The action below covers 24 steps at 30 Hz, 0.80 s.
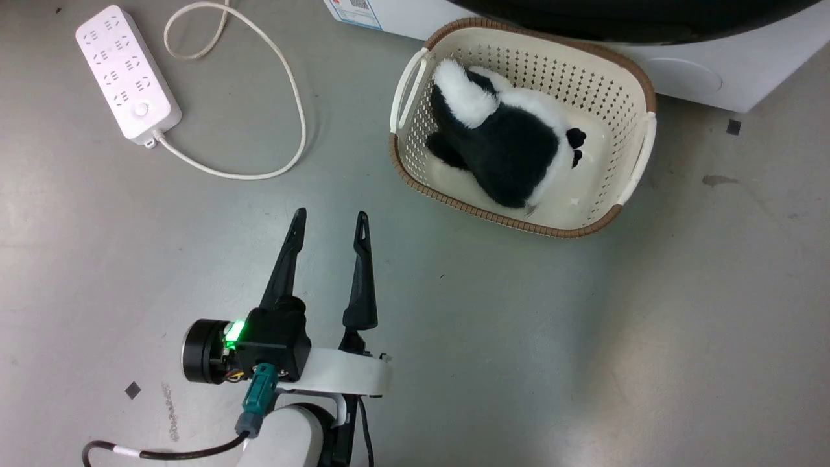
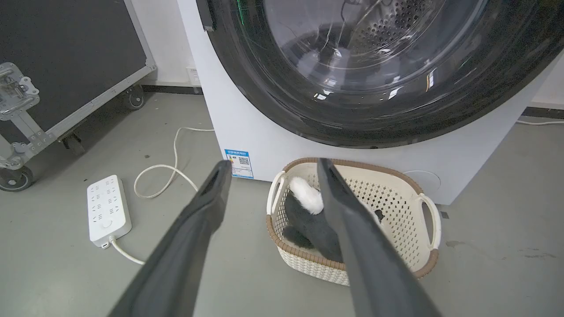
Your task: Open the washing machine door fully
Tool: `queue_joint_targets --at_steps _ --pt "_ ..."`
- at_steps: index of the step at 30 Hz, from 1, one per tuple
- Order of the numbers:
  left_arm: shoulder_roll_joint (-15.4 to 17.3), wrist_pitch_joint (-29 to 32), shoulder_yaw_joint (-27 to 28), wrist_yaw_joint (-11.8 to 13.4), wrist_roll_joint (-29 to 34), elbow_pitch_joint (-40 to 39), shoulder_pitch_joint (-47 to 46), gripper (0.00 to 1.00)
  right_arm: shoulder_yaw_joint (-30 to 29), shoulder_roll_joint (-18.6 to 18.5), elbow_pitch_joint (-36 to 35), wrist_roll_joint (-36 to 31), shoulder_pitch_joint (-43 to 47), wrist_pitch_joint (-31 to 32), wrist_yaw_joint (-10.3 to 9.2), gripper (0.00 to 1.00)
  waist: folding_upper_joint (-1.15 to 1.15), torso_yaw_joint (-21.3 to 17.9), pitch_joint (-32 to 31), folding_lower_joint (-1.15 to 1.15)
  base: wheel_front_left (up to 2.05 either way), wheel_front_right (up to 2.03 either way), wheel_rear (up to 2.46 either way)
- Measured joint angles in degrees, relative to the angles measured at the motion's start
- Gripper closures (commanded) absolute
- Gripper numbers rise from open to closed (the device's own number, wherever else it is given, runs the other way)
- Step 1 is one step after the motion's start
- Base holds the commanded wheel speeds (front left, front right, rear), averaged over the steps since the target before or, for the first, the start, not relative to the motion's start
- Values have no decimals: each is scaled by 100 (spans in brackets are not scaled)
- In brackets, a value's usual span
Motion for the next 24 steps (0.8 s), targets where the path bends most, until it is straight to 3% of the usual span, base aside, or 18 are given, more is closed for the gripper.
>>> queue_joint_targets --at_steps 8,15,19,24 --pt "2 -98 -73 -5 7 157 7 0 -341 66 49 143 465 613 -1 100 0 -38 -322 -2 0 0 0" --pt "3 -171 -37 -103 115 280 47 0 -460 655 -63 671 1132 1239 0 100 0 -190 -780 -1 0 0 0" --pt "23 -171 38 -183 156 389 211 0 -213 757 -259 983 1715 1579 0 100 0 -291 -1129 -2 0 0 0" --pt "42 -172 94 -252 158 478 443 0 509 701 71 1845 2300 1705 -1 100 0 -391 -1575 -2 0 0 0"
